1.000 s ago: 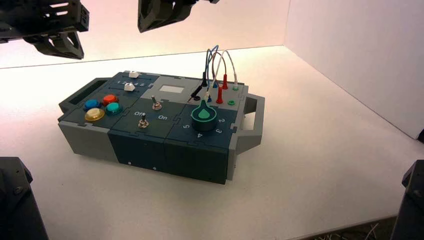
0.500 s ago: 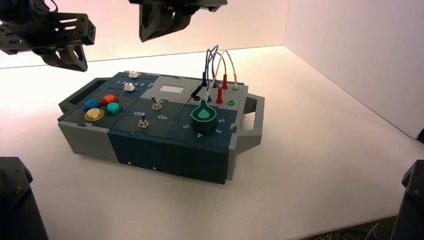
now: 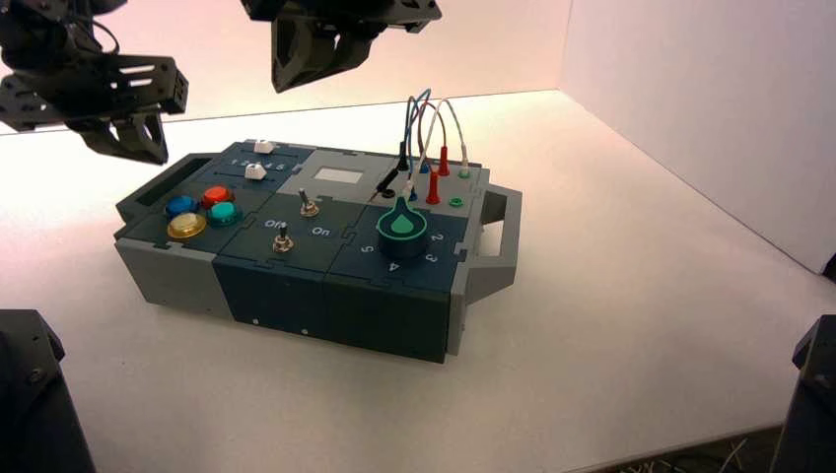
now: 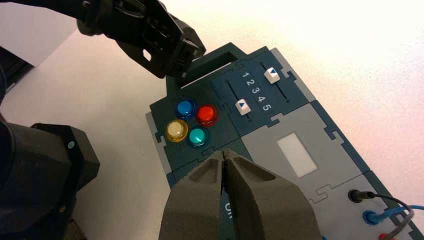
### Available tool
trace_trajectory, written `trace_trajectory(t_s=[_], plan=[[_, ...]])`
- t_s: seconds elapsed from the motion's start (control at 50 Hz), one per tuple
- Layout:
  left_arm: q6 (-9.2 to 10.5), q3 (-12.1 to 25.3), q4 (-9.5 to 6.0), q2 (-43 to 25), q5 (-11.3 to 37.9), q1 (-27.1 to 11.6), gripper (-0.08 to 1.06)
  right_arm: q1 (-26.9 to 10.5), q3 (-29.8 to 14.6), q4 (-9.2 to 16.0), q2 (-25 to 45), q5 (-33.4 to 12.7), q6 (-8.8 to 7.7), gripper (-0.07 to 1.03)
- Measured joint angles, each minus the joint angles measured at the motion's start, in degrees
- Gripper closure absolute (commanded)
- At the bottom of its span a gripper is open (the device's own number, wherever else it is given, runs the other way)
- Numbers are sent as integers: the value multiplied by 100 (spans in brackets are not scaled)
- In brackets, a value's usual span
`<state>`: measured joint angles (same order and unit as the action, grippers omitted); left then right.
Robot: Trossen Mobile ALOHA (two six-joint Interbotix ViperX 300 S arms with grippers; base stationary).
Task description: Flip the top switch on with the right gripper.
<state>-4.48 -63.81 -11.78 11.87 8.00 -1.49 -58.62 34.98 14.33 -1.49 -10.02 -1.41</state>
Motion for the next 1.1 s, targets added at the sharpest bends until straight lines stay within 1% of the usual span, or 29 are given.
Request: trace_trajectory(t_s=[0.1,0.2,0.5,0.8,0.92,1.1], plan=[[9,9,-9,-44,-18,-18,101,0,-18,18,88,0,26,98],[9,18,-18,-88,-62,-88,101,0,-44,35,149,0,18,98],[18,97,-26,-431,-176,-105,101,9,-62,88,255,0,26,98],[18,246,-44,-773,-501,-114,101,0,-70,141,360,-9,44,98],[26,308,-44,-844,-519,-114,101,-18,-193,158,475,-114,35,98],[79,369,-44,-835,-492,-114,101,-167,-448,158,694,-211,44,98]])
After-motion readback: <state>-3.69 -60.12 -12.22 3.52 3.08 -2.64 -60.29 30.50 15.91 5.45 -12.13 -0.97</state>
